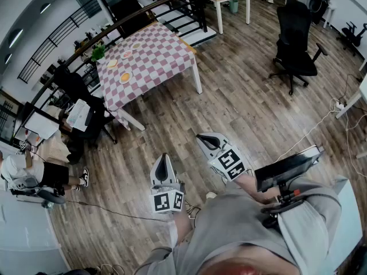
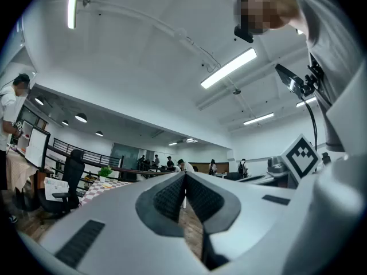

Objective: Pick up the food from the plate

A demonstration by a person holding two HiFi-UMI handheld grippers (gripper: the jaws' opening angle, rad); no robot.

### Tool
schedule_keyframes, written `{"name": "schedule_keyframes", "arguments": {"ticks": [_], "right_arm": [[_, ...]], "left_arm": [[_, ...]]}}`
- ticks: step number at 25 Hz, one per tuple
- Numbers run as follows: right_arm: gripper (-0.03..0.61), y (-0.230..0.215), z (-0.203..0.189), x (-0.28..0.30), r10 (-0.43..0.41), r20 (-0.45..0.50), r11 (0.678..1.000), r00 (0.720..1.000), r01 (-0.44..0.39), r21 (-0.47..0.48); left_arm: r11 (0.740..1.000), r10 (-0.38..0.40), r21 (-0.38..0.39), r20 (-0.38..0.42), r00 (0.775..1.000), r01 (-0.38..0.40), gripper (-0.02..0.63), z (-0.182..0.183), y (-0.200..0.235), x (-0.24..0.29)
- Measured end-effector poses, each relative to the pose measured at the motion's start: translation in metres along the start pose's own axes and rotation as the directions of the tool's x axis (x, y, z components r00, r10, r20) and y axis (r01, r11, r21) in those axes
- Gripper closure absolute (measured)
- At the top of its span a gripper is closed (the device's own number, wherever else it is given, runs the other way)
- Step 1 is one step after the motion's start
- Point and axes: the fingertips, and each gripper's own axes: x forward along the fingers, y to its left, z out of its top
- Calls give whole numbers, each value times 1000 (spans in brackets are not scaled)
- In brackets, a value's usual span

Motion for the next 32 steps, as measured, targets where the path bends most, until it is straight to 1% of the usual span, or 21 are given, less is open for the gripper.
{"name": "schedule_keyframes", "arguments": {"ticks": [3,5,6,9,12,16,19,22,24,26,29,32], "right_arm": [[565,21,0,-5,11,9,1000,1000,-11,-13],[565,23,1,-7,3,10,1000,1000,-3,-23],[565,23,0,-8,0,5,1000,1000,0,-28],[565,21,-4,-8,12,-6,1000,1000,-12,-29],[565,17,-1,-5,24,8,999,1000,-24,-33],[565,-1,10,2,29,25,998,999,-28,-48],[565,-14,14,11,41,26,998,999,-40,-40],[565,-23,14,17,51,35,997,998,-49,-54],[565,-31,14,15,74,55,996,996,-70,-62],[565,-36,15,15,106,74,993,992,-101,-64],[565,-31,18,30,170,83,984,982,-166,-58],[565,-38,22,39,203,104,979,974,-199,-50]], "left_arm": [[1000,-20,-7,-15,1000,20,604,-13,4,-16],[999,-48,-5,-14,999,48,604,-15,4,-14],[999,-50,-2,-11,999,50,604,-15,4,-14],[1000,-9,6,-7,1000,9,604,-13,8,-20],[999,32,-3,-17,999,-32,604,-18,11,-20],[999,34,1,-28,999,-34,604,-18,8,-6],[999,36,18,-6,999,-36,604,-6,11,6],[995,92,23,13,996,-93,604,3,18,14],[988,148,31,10,989,-148,604,1,17,17],[981,187,49,7,982,-187,604,1,15,20],[973,220,70,22,975,-221,604,7,17,20],[969,239,61,24,971,-240,604,5,18,26]]}}
